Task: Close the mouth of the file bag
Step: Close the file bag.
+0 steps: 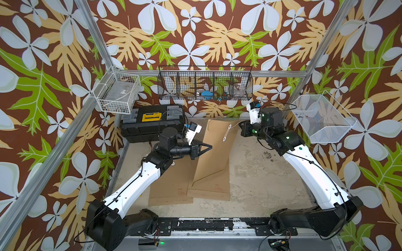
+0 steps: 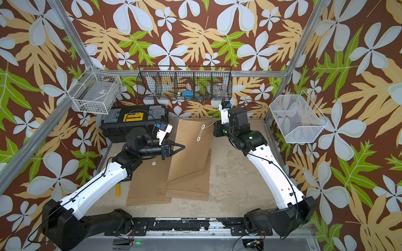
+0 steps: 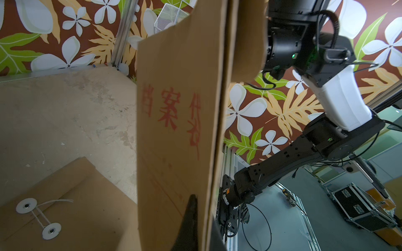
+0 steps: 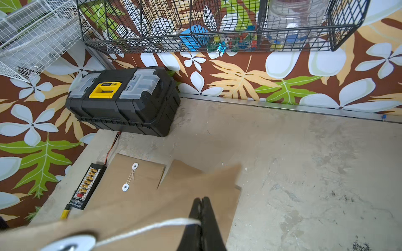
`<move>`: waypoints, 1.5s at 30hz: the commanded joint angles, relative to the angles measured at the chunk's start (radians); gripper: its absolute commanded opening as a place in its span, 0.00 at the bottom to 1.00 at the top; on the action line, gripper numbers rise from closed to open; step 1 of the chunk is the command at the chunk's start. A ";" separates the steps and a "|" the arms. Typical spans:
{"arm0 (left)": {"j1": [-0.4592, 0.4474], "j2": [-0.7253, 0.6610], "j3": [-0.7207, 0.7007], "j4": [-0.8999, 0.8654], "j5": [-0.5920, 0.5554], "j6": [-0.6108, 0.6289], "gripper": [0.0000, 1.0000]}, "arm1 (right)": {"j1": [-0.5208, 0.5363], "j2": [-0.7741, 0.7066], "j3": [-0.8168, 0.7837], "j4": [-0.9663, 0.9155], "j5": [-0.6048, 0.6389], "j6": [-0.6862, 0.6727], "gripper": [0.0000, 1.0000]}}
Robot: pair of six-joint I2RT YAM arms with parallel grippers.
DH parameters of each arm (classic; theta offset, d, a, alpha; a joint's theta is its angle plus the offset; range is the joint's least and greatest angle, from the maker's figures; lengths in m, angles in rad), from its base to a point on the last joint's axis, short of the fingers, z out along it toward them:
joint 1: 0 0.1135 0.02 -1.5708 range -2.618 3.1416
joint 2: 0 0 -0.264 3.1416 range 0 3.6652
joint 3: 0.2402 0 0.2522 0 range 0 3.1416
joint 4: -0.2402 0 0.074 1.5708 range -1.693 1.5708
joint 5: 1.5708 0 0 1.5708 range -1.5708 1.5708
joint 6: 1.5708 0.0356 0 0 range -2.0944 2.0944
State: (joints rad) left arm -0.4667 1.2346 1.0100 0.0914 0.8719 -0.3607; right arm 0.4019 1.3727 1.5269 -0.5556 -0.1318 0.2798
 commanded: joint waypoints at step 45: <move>-0.029 0.038 0.010 0.048 -0.064 -0.018 0.00 | 0.292 -0.001 0.085 -0.112 0.536 -0.100 0.00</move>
State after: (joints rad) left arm -0.4938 1.2697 1.0111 0.1028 0.8124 -0.3824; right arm 0.6842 1.3800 1.6222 -0.6662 0.2829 0.2165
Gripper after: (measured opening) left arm 0.061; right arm 0.057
